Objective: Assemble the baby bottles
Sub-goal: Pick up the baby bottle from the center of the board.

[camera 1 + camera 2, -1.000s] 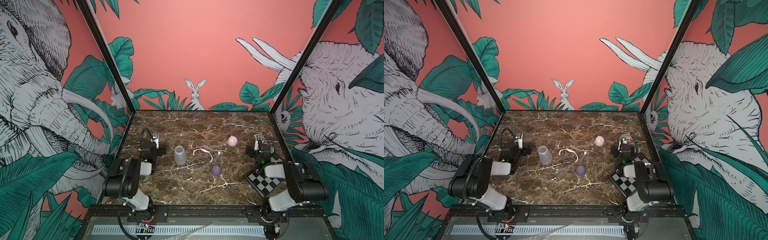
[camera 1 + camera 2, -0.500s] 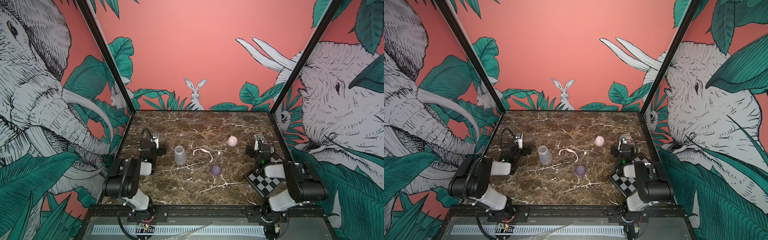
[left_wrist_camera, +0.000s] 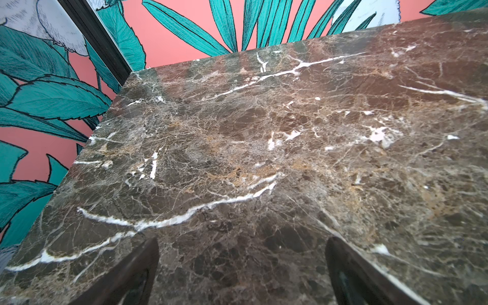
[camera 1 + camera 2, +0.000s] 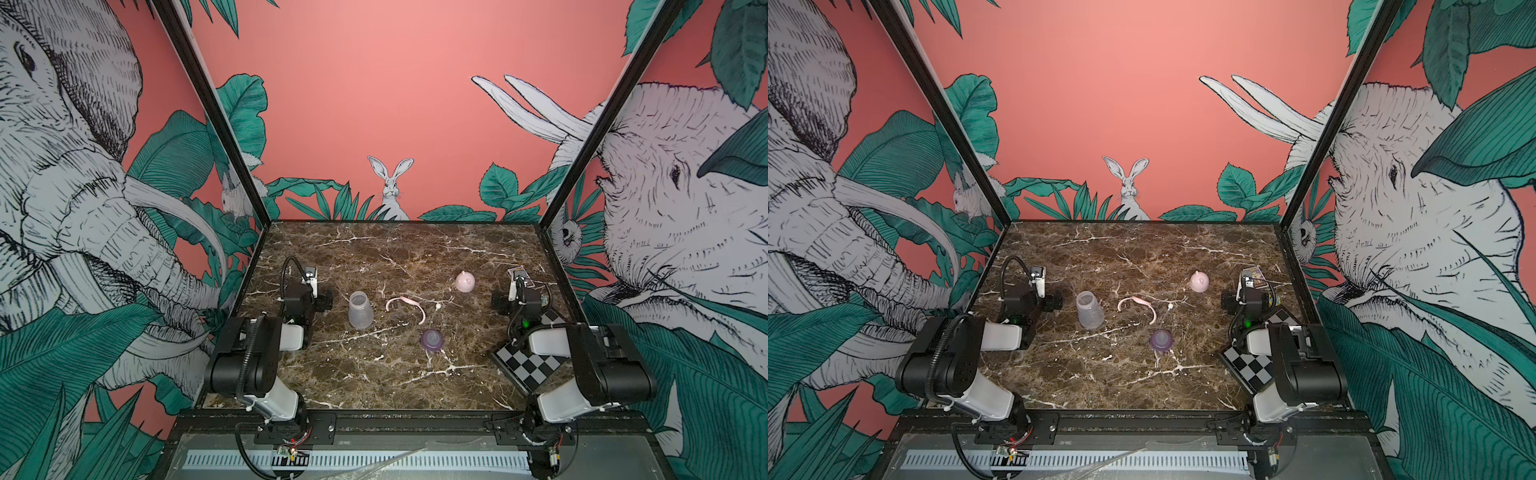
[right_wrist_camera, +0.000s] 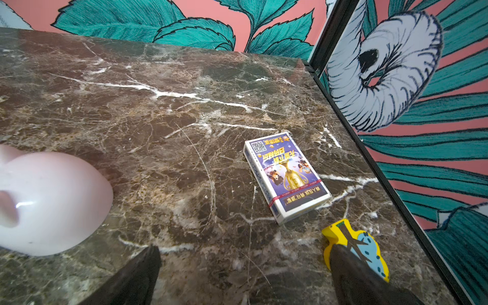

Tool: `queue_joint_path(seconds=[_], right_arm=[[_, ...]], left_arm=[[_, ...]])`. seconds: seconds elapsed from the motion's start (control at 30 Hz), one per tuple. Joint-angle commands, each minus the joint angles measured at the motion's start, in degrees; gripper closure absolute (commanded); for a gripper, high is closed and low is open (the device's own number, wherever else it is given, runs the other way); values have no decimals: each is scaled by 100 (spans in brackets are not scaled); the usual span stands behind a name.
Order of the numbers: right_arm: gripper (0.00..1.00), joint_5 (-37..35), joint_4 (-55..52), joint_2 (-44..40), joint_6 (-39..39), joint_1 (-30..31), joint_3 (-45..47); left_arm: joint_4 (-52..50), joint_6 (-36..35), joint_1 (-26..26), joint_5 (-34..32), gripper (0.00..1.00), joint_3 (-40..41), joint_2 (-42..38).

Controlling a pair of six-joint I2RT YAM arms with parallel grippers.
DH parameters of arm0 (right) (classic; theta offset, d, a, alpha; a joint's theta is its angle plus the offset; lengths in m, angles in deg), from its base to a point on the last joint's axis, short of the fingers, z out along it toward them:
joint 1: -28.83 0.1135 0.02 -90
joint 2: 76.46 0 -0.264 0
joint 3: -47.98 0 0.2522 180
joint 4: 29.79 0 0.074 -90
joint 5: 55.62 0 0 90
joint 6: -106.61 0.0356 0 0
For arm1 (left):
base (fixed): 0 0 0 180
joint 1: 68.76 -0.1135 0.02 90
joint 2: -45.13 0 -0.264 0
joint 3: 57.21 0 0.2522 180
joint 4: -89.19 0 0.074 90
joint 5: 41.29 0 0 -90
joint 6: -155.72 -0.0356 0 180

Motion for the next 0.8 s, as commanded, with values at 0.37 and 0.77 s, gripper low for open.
queue_joint_path(seconds=[0.37,0.77], right_arm=[[1,-227,-4223,-1464,770,753,-2026],[1,884,-8447,-422,965,2783,-5293]], left_arm=[[-3910,795,187,75,0,-1233,-2334],[-6625,1481,616,-230,0,-1517,-4019]])
